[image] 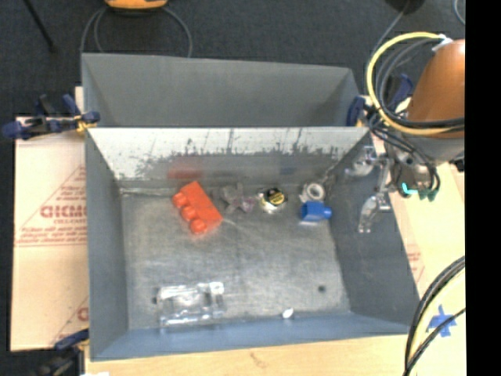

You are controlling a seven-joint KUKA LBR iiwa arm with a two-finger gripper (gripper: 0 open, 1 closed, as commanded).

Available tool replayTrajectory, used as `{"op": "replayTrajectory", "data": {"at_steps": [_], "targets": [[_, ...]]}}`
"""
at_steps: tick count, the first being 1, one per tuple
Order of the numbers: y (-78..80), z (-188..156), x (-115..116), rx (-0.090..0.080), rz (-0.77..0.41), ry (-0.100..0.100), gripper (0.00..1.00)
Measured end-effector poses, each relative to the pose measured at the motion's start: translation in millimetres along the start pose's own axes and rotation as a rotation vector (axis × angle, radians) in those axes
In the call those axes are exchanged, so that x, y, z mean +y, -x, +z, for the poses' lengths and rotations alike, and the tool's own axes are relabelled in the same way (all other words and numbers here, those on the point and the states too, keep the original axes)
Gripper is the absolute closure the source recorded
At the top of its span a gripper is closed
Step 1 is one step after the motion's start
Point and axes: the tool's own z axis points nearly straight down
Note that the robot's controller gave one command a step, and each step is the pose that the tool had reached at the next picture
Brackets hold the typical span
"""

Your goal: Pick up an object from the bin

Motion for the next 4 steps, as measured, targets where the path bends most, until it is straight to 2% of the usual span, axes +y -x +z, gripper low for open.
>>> {"op": "replayTrajectory", "data": {"at_steps": [1,2,3,4], "targets": [[-0.5,122.4,3.9,-0.025,0.149,0.001,0.0],[-4.7,125.1,3.5,-0.009,0.143,-0.001,1.0],[-4.7,125.2,3.5,-0.009,0.141,-0.002,0.0],[17.8,139.4,45.1,0.004,0.257,-0.005,0.0]]}}
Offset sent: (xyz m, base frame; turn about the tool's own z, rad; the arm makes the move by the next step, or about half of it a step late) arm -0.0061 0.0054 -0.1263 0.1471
